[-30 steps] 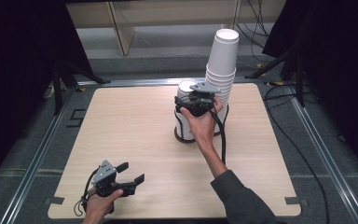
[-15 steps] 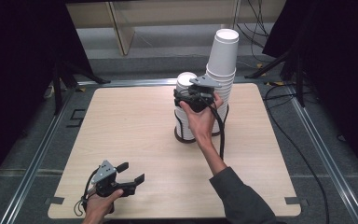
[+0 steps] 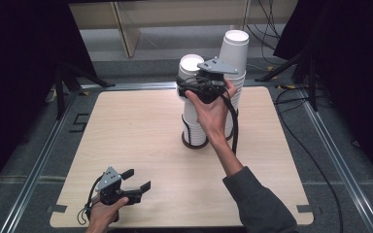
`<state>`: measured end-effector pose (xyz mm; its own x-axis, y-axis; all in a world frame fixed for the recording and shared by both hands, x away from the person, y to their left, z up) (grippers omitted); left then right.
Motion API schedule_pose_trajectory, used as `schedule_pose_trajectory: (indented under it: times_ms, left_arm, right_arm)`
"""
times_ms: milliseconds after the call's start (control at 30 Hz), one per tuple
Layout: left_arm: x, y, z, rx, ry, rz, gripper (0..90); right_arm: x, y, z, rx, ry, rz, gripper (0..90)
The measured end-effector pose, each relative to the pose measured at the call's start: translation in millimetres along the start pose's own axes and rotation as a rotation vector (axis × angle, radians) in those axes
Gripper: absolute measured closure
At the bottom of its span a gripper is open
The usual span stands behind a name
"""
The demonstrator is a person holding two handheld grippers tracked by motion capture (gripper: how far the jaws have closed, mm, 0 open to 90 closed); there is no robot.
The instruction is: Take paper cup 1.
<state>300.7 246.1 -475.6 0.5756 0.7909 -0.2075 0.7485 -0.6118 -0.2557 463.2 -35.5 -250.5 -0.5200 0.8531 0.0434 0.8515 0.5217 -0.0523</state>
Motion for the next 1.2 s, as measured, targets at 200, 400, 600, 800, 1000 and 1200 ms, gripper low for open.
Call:
schedule_pose_trajectory:
  times_ms: [200,400,600,800,1000,1200]
  left_arm:
    - [0.5,1.5,0.8,-0.018,-0.003,0.015,14.4]
    - [0.0,2.4,1.0,-0.023,-0.009,0.015,14.4]
    - [0.6,1.8,0.9,-0.018,-0.006,0.011,14.4]
    - [1.0,1.8,1.0,-0.019,-0.008,0.010,14.4]
    - [1.4,1.8,0.9,-0.023,-0.013,0.008,14.4]
    - [1.4,1.9,0.9,-0.023,-0.014,0.007,14.4]
  right_arm:
    - [6.5,-14.1,-9.7,-0.015,-0.005,-0.061,19.4]
    - [14.1,-27.5,-2.2,-0.014,-0.004,-0.134,19.4]
    - [25.7,-38.5,14.7,0.005,0.009,-0.229,19.4]
    - [42.2,-45.8,40.5,0.041,0.008,-0.316,19.4]
    - [50.6,-47.2,68.2,0.080,0.019,-0.366,19.4]
    - [52.1,-47.9,91.6,0.119,0.053,-0.401,19.4]
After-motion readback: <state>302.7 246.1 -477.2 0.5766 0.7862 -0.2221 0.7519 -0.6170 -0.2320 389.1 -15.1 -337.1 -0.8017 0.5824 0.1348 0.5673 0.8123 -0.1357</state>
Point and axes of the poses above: each handheld gripper's, and its own axes: y roughly forward along the jaws, z roughly out of its underside, x roughly to its left, the point moved 1 cm from there along y, roughly forward along the jaws, and after that the axes turned 9 degrees about -x, right-handed, at the moved point
